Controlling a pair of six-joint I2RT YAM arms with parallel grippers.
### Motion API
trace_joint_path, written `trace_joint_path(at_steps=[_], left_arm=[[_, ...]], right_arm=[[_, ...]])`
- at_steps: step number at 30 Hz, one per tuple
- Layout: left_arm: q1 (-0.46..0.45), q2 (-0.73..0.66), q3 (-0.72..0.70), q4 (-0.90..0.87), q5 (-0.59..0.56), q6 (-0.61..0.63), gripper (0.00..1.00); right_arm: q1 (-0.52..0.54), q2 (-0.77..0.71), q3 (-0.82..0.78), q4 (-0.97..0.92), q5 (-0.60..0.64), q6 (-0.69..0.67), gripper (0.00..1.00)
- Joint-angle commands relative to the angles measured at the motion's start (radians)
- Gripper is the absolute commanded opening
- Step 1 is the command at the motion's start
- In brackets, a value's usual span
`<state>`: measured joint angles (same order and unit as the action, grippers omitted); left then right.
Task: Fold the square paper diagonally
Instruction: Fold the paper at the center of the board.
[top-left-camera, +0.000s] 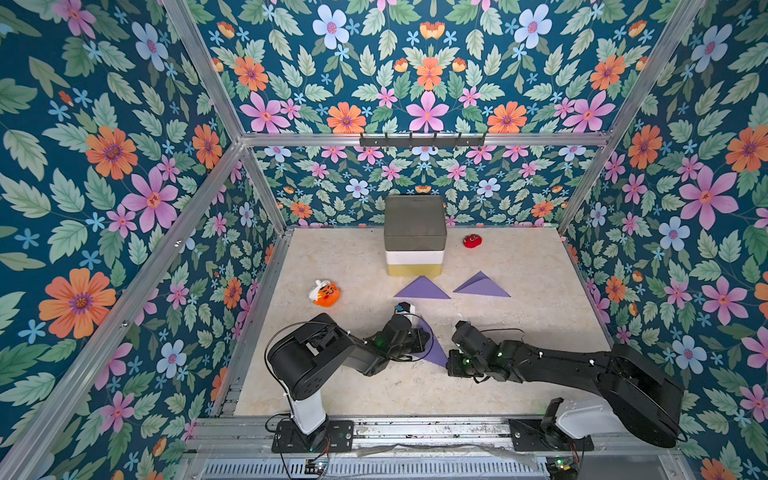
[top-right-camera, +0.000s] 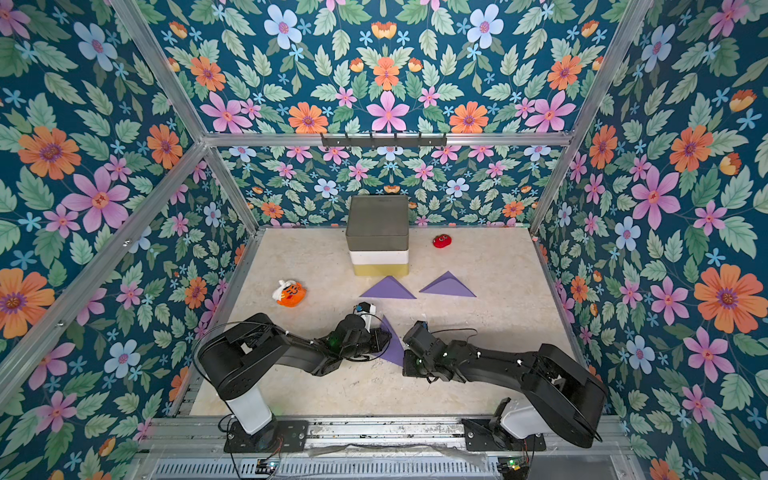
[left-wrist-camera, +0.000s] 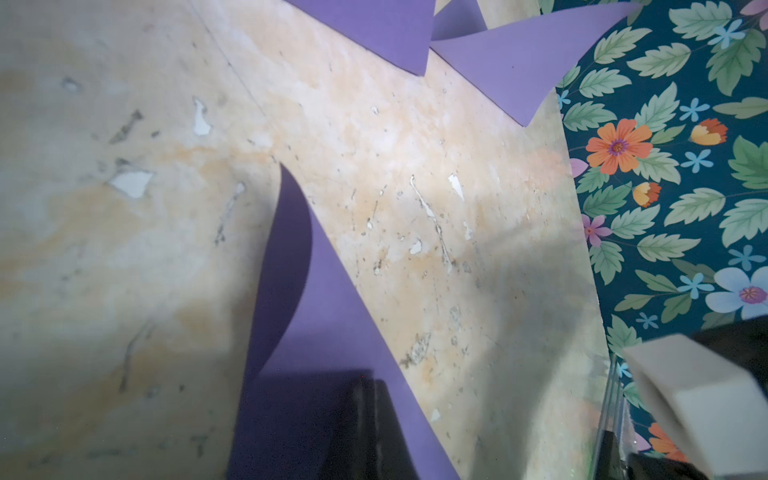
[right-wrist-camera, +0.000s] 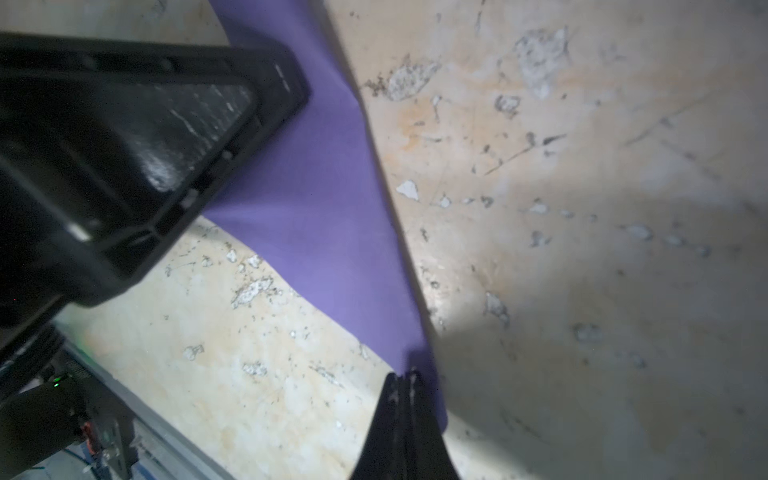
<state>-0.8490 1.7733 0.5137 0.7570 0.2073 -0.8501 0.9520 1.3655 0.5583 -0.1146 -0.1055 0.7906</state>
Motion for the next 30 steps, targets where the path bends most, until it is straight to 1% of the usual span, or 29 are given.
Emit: trace_joint_path(at_steps=[1, 5, 8, 13, 18, 23, 30], left_arm=[[-0.011, 0.014, 0.001, -0.071, 0.049, 0.075, 0.00], [-0.037, 0.013, 0.015, -0.070, 0.091, 0.137, 0.00], [-0.050, 0.019, 0.017, -0.038, 0.126, 0.157, 0.00], [-0.072, 0.045, 0.033, 0.030, 0.196, 0.172, 0.00], [-0.087, 0.071, 0.052, 0.031, 0.198, 0.175, 0.00], [-0.094, 0.077, 0.053, 0.034, 0.201, 0.174, 0.00], [-0.101, 0.078, 0.051, 0.031, 0.193, 0.173, 0.00]], right_arm=[[-0.023, -0.047, 0.005, 0.020, -0.039, -0.005, 0.00], [-0.112, -0.143, -0.054, 0.133, -0.133, -0.019, 0.00], [-0.184, -0.216, -0.104, 0.190, -0.166, -0.034, 0.00], [-0.238, -0.279, -0.163, 0.290, -0.225, -0.070, 0.00], [-0.252, -0.240, -0.195, 0.346, -0.272, -0.109, 0.00], [-0.283, -0.151, -0.219, 0.432, -0.326, -0.107, 0.00], [-0.291, -0.055, -0.216, 0.534, -0.359, -0.095, 0.00]])
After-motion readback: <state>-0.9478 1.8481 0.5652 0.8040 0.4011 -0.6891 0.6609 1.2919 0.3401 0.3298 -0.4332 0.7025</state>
